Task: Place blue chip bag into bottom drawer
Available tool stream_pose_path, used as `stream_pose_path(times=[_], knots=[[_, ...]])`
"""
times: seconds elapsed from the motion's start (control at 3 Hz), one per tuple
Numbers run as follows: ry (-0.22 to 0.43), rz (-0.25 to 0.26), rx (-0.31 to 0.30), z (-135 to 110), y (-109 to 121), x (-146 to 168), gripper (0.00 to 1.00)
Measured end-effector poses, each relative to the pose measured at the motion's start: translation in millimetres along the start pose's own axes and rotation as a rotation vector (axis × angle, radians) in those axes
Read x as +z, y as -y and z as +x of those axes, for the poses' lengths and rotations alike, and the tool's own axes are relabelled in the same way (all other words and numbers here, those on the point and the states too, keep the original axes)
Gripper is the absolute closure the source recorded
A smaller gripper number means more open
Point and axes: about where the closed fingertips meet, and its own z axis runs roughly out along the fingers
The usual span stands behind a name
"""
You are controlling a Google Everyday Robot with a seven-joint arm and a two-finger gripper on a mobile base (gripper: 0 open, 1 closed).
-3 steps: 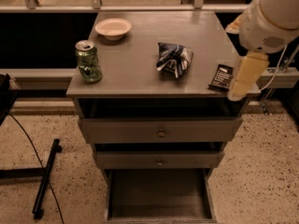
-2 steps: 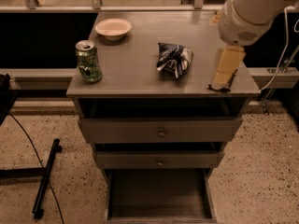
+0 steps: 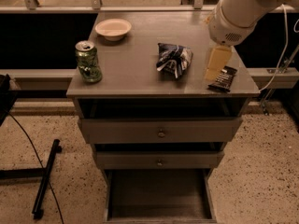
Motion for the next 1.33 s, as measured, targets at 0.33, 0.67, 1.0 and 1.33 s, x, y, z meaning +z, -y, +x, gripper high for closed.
stream_pose_path(times=[0.33, 0.67, 1.0, 1.33], knots=[[0.030, -0.012, 0.026, -9, 10, 20, 0.00], [0.107, -0.035, 0.060, -23, 19, 41, 0.17], [0.183, -0.077, 0.099, -43, 26, 75, 0.28], [0.201, -0.084, 0.120, -48, 31, 94, 0.30]])
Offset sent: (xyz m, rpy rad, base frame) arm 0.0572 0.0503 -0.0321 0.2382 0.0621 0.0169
